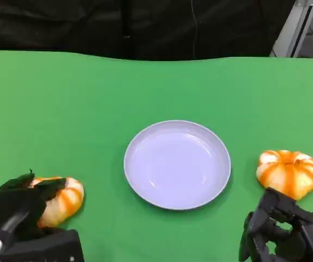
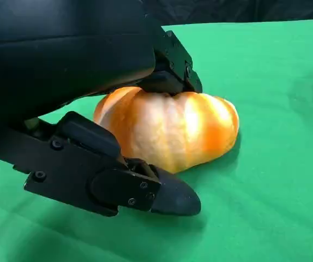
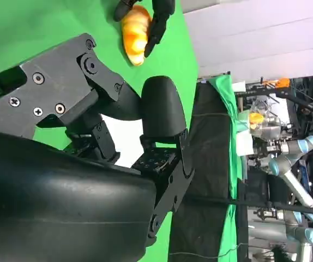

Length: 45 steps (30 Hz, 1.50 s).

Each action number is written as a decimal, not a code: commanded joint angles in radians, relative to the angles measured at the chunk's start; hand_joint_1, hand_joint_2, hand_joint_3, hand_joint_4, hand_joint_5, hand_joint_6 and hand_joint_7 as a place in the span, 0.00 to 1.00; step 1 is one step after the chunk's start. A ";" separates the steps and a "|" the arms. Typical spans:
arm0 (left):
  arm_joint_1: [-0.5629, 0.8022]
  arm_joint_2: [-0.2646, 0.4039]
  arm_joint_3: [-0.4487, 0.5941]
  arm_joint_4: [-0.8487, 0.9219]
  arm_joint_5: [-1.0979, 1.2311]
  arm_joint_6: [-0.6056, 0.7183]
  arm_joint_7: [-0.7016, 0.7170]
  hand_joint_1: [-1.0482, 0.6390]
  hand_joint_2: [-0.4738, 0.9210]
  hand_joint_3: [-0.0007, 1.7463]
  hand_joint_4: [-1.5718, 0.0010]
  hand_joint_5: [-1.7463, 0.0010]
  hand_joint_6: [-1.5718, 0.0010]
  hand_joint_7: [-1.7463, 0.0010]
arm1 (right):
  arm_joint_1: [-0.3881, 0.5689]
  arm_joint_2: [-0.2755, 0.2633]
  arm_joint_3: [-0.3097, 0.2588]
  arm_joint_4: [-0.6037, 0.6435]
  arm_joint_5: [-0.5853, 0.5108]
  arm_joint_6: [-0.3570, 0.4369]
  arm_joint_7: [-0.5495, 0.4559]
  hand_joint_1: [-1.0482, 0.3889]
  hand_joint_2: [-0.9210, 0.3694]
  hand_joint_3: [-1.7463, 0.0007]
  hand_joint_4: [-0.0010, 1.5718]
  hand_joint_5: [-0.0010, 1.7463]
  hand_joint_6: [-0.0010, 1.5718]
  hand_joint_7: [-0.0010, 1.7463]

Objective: Grasp the bread from the table and place it into the plate.

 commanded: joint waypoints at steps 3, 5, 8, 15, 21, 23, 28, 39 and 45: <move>0.025 0.015 -0.008 -0.033 -0.009 0.044 0.012 0.41 1.00 0.18 0.56 0.96 0.52 0.97 | 0.002 -0.006 -0.007 -0.009 0.010 -0.001 -0.001 0.64 0.28 0.30 0.53 1.00 0.42 0.98; 0.033 0.005 0.001 -0.046 -0.024 0.047 0.029 0.47 1.00 0.22 0.40 0.92 0.38 0.95 | 0.004 -0.007 -0.007 -0.013 0.008 0.002 -0.003 0.64 0.27 0.30 0.53 1.00 0.42 0.98; 0.038 -0.004 0.012 -0.049 -0.055 0.023 0.074 0.49 1.00 0.21 0.42 0.54 0.24 0.93 | 0.004 -0.009 -0.007 -0.016 0.007 0.005 -0.002 0.64 0.27 0.30 0.53 1.00 0.42 0.98; 0.037 -0.010 0.013 -0.056 -0.094 0.014 0.111 0.51 1.00 0.13 0.58 0.01 0.67 0.03 | 0.003 -0.010 -0.008 -0.014 0.014 0.004 0.002 0.64 0.27 0.31 0.53 1.00 0.42 0.98; 0.039 -0.007 0.028 -0.095 -0.103 -0.021 0.166 0.56 1.00 0.18 0.58 0.00 0.68 0.00 | 0.004 -0.012 -0.010 -0.016 0.014 0.004 0.003 0.63 0.27 0.31 0.54 1.00 0.42 0.98; 0.040 -0.004 0.034 -0.116 -0.103 -0.019 0.165 0.55 1.00 0.20 0.58 0.00 0.68 0.00 | 0.004 -0.013 -0.009 -0.015 0.012 0.002 0.003 0.63 0.27 0.31 0.54 1.00 0.42 0.98; 0.040 -0.002 0.042 -0.136 -0.101 -0.028 0.169 0.56 1.00 0.21 0.59 0.00 0.68 0.00 | 0.005 -0.012 -0.008 -0.023 0.014 0.014 0.000 0.64 0.27 0.31 0.53 1.00 0.42 0.97; 0.041 -0.004 0.045 -0.137 -0.099 -0.030 0.168 0.56 1.00 0.21 0.59 0.00 0.68 0.00 | 0.006 -0.011 -0.009 -0.025 0.014 0.018 0.001 0.64 0.27 0.30 0.53 1.00 0.43 0.97; 0.030 0.000 0.060 -0.344 -0.102 -0.046 0.118 0.57 0.95 0.28 0.55 0.00 0.64 0.00 | -0.001 -0.010 -0.008 -0.017 0.028 0.013 0.012 0.64 0.27 0.30 0.53 1.00 0.42 0.97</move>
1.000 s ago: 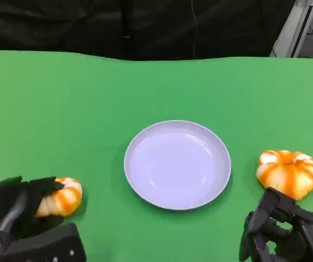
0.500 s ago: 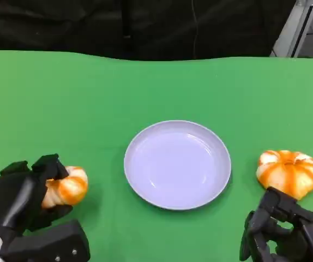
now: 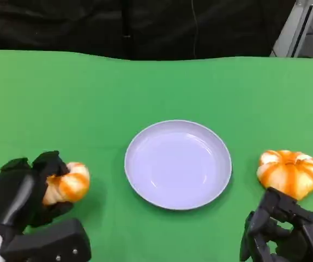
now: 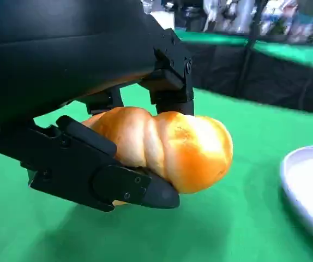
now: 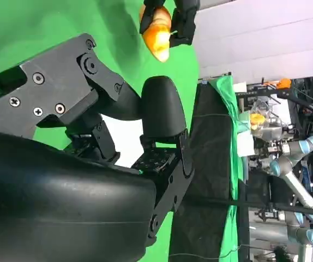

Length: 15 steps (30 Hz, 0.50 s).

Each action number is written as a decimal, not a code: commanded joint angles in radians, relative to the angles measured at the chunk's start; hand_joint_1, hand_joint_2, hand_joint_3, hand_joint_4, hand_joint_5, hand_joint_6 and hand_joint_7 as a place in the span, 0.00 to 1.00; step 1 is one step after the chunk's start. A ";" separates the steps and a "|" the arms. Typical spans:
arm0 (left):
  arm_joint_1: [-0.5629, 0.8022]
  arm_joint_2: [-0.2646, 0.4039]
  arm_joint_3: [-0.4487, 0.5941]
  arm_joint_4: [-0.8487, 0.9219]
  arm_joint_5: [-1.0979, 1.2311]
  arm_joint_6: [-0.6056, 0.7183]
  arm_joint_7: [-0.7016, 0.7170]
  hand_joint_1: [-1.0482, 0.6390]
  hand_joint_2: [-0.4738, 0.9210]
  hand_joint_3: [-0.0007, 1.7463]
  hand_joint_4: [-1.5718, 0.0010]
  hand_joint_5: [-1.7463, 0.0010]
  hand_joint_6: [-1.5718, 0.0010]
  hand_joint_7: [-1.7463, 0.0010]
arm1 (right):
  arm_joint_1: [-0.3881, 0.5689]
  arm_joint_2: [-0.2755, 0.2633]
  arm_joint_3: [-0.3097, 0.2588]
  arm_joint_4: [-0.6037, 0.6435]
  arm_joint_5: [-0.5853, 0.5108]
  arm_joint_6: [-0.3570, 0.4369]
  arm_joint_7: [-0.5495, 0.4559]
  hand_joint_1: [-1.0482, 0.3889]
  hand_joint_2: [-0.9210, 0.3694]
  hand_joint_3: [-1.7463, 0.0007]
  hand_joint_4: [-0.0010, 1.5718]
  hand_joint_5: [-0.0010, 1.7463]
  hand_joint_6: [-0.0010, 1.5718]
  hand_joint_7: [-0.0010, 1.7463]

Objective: Grasp the bread from the table and place it into the plate.

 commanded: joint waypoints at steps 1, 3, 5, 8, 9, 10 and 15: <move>-0.009 0.013 0.023 -0.131 -0.005 -0.007 -0.032 0.57 0.94 0.29 0.55 0.00 0.63 0.00 | -0.001 -0.006 -0.006 -0.006 0.019 -0.002 0.008 0.64 0.27 0.30 0.53 1.00 0.42 0.97; -0.017 0.006 0.017 -0.170 0.010 0.004 -0.045 0.57 0.92 0.33 0.55 0.00 0.63 0.00 | -0.003 -0.008 -0.009 -0.001 0.021 -0.006 0.010 0.64 0.27 0.30 0.53 1.00 0.42 0.97; -0.025 0.000 0.013 -0.203 0.016 0.011 -0.060 0.57 0.91 0.34 0.55 0.00 0.63 0.00 | 0.000 -0.005 -0.007 -0.005 0.013 -0.003 0.004 0.63 0.27 0.30 0.54 1.00 0.43 0.97; -0.030 -0.008 0.013 -0.234 0.018 0.017 -0.078 0.56 0.91 0.36 0.54 0.00 0.63 0.00 | 0.006 -0.001 -0.001 -0.013 0.002 0.004 -0.008 0.63 0.28 0.30 0.54 1.00 0.43 0.97; -0.029 -0.010 0.014 -0.236 0.019 0.019 -0.081 0.56 0.91 0.36 0.54 0.00 0.63 0.00 | 0.006 -0.002 -0.001 -0.013 0.002 0.004 -0.009 0.63 0.28 0.30 0.54 1.00 0.43 0.97; -0.029 -0.011 0.015 -0.237 0.020 0.019 -0.083 0.56 0.90 0.37 0.54 0.00 0.63 0.00 | 0.006 -0.002 0.000 -0.013 0.002 0.004 -0.009 0.63 0.28 0.30 0.54 1.00 0.43 0.97; -0.159 -0.098 -0.075 -0.289 0.048 0.058 -0.176 0.55 0.88 0.37 0.57 0.00 0.64 0.01 | 0.007 -0.005 0.002 -0.020 0.005 0.004 -0.009 0.65 0.27 0.30 0.54 1.00 0.43 0.97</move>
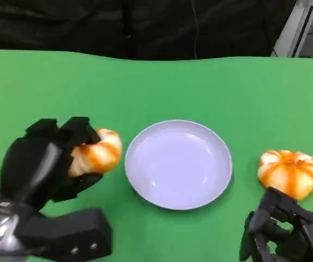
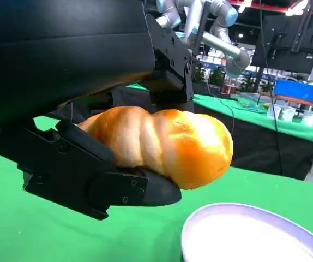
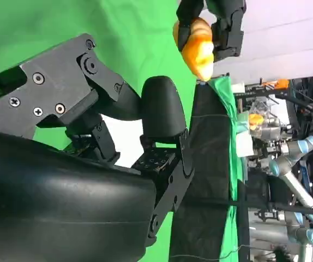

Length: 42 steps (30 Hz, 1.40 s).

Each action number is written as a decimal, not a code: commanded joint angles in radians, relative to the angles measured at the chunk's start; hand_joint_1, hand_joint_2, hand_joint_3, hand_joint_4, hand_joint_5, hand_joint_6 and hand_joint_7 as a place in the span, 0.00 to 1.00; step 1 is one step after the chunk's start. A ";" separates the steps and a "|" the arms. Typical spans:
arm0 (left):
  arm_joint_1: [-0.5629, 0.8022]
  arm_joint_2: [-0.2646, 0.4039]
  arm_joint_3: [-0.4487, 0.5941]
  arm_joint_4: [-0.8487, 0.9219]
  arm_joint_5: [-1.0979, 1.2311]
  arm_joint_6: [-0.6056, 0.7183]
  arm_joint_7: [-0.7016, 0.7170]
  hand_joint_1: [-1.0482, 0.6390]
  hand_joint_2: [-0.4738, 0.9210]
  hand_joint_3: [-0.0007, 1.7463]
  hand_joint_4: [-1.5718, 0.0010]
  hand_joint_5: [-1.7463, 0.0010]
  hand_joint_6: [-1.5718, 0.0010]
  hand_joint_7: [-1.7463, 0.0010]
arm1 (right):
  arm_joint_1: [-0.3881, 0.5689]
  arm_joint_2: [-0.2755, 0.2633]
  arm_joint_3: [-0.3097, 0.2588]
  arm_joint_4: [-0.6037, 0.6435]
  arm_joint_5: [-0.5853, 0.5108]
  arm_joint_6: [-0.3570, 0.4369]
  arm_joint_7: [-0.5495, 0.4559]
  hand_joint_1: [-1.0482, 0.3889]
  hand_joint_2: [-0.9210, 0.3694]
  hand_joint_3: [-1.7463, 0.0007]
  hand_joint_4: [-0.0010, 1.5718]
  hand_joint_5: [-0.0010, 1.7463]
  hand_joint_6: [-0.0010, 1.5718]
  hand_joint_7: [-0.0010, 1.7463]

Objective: Grasp the bread from the table and place it into the plate.

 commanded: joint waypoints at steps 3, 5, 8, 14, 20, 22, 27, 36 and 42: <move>-0.149 -0.083 -0.082 -0.021 0.031 0.013 -0.070 0.54 0.88 0.38 0.56 0.00 0.63 0.02 | 0.009 -0.004 0.004 -0.024 0.000 0.004 -0.007 0.65 0.27 0.30 0.54 1.00 0.43 0.97; -0.153 -0.086 -0.084 -0.017 0.034 0.011 -0.069 0.54 0.88 0.38 0.56 0.00 0.63 0.02 | 0.010 -0.005 0.005 -0.025 0.000 0.004 -0.008 0.65 0.27 0.30 0.54 1.00 0.43 0.97; -0.188 -0.107 -0.104 0.017 0.041 0.004 -0.065 0.54 0.88 0.38 0.56 0.00 0.63 0.02 | 0.013 -0.005 0.007 -0.028 -0.002 0.005 -0.010 0.65 0.27 0.30 0.54 1.00 0.43 0.97; -0.249 -0.142 -0.137 0.086 0.053 -0.014 -0.050 0.53 0.87 0.37 0.55 0.00 0.62 0.01 | 0.016 -0.006 0.011 -0.033 -0.005 0.005 -0.014 0.65 0.27 0.30 0.54 1.00 0.43 0.96; -0.366 -0.224 -0.206 0.264 0.084 0.025 -0.054 0.55 0.89 0.31 0.58 0.00 0.66 0.00 | 0.024 0.004 0.022 -0.041 -0.015 0.001 -0.024 0.64 0.28 0.30 0.54 1.00 0.43 0.97; -0.390 -0.243 -0.222 0.304 0.090 0.034 -0.047 0.55 0.90 0.29 0.57 0.00 0.66 0.00 | 0.026 0.002 0.021 -0.045 -0.014 0.003 -0.024 0.63 0.28 0.30 0.54 1.00 0.43 0.97; -0.435 -0.283 -0.249 0.389 0.093 0.055 -0.045 0.54 0.91 0.25 0.56 0.00 0.67 0.00 | 0.025 0.002 0.022 -0.045 -0.016 0.002 -0.026 0.64 0.28 0.30 0.54 1.00 0.43 0.97; -0.467 -0.319 -0.274 0.525 0.087 0.058 -0.011 0.60 0.93 0.19 0.53 0.00 0.65 0.00 | 0.030 0.005 0.031 -0.051 -0.021 0.005 -0.035 0.64 0.28 0.29 0.54 1.00 0.44 0.97; -0.469 -0.321 -0.281 0.572 0.085 0.051 0.008 0.58 0.96 0.11 0.53 0.00 0.67 0.00 | 0.029 0.006 0.033 -0.052 -0.020 0.005 -0.037 0.65 0.28 0.29 0.54 1.00 0.44 0.97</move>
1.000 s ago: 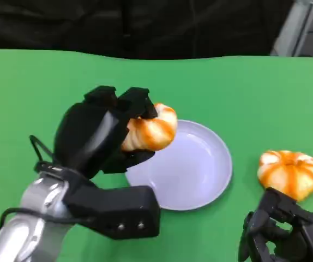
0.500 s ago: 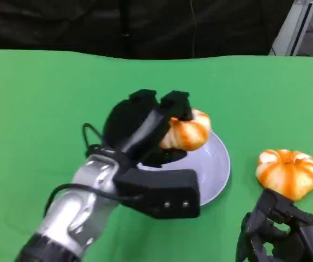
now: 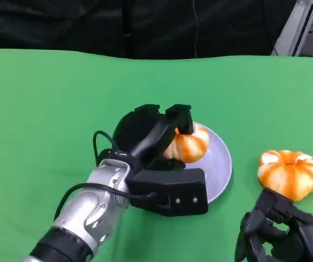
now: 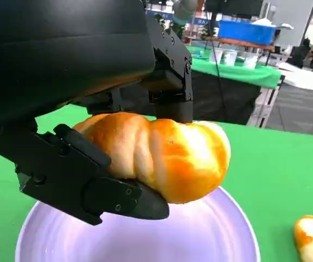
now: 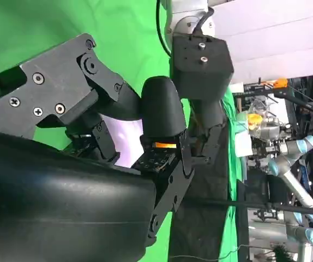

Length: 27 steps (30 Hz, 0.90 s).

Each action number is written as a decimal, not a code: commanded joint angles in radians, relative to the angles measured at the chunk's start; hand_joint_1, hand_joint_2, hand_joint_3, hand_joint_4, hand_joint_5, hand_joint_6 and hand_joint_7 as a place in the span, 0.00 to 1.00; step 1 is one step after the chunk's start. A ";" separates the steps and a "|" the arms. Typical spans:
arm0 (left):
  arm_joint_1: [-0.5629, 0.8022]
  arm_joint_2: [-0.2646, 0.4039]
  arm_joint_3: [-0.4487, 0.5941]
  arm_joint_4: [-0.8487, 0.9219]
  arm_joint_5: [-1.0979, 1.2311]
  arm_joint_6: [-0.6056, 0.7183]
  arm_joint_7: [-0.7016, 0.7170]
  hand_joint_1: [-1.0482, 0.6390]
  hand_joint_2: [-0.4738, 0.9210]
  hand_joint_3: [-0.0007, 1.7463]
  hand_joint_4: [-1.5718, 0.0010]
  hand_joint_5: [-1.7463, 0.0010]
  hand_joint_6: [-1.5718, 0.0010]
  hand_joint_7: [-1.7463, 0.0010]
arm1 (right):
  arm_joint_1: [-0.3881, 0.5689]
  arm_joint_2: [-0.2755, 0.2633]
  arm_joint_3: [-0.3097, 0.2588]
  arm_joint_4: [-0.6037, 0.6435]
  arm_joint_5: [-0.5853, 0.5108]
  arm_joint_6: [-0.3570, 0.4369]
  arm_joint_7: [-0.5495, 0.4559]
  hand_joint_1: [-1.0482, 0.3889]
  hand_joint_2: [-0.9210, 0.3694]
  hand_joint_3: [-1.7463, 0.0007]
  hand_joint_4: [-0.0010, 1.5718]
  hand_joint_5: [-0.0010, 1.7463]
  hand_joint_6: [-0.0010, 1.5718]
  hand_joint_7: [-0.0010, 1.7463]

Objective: Grasp the bread from the table and place it into the plate.

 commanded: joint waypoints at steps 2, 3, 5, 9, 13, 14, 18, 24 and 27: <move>-0.010 0.024 -0.001 0.036 -0.026 -0.027 0.013 0.55 0.98 0.09 0.53 0.14 0.56 0.28 | 0.009 -0.006 0.001 -0.020 -0.001 0.007 -0.007 0.64 0.28 0.29 0.54 1.00 0.44 0.97; -0.004 0.036 0.000 0.036 -0.034 -0.035 -0.004 0.54 0.99 0.08 0.52 0.23 0.47 0.47 | 0.008 -0.006 0.000 -0.019 0.000 0.006 -0.006 0.64 0.28 0.29 0.54 1.00 0.44 0.97; 0.004 0.059 -0.007 0.017 -0.036 -0.027 -0.047 0.39 1.00 0.16 0.56 0.69 0.47 0.86 | 0.006 -0.007 -0.002 -0.013 0.000 -0.003 -0.005 0.64 0.28 0.29 0.54 1.00 0.44 0.97; 0.022 0.086 -0.016 -0.045 -0.029 0.027 -0.123 0.16 1.00 0.27 0.80 0.98 0.67 0.99 | 0.002 -0.007 -0.004 -0.006 0.000 -0.002 -0.004 0.64 0.29 0.29 0.54 1.00 0.44 0.97; 0.040 0.106 -0.018 -0.117 -0.039 0.062 -0.200 0.03 1.00 0.42 0.99 1.00 0.91 1.00 | 0.002 -0.010 -0.006 -0.006 0.001 0.001 -0.003 0.64 0.29 0.29 0.54 1.00 0.44 0.96; 0.045 0.110 -0.017 -0.134 -0.038 0.070 -0.210 0.01 1.00 0.44 1.00 1.00 0.95 1.00 | 0.001 -0.010 -0.006 -0.005 0.003 0.000 -0.001 0.64 0.28 0.29 0.54 1.00 0.44 0.96; 0.068 0.113 -0.007 -0.188 -0.052 0.084 -0.226 0.00 1.00 0.45 1.00 1.00 0.99 1.00 | -0.001 -0.009 -0.007 0.004 0.005 -0.014 0.005 0.64 0.28 0.29 0.53 1.00 0.43 0.96; 0.127 0.110 0.056 -0.315 -0.148 0.083 -0.253 0.00 1.00 0.46 1.00 1.00 1.00 1.00 | 0.000 -0.006 -0.009 0.006 0.003 -0.015 0.005 0.64 0.28 0.30 0.53 1.00 0.43 0.96; 0.157 0.114 0.090 -0.373 -0.207 0.077 -0.270 0.00 1.00 0.47 1.00 1.00 1.00 1.00 | -0.001 -0.006 -0.010 0.007 0.009 -0.012 0.008 0.64 0.28 0.30 0.53 1.00 0.43 0.96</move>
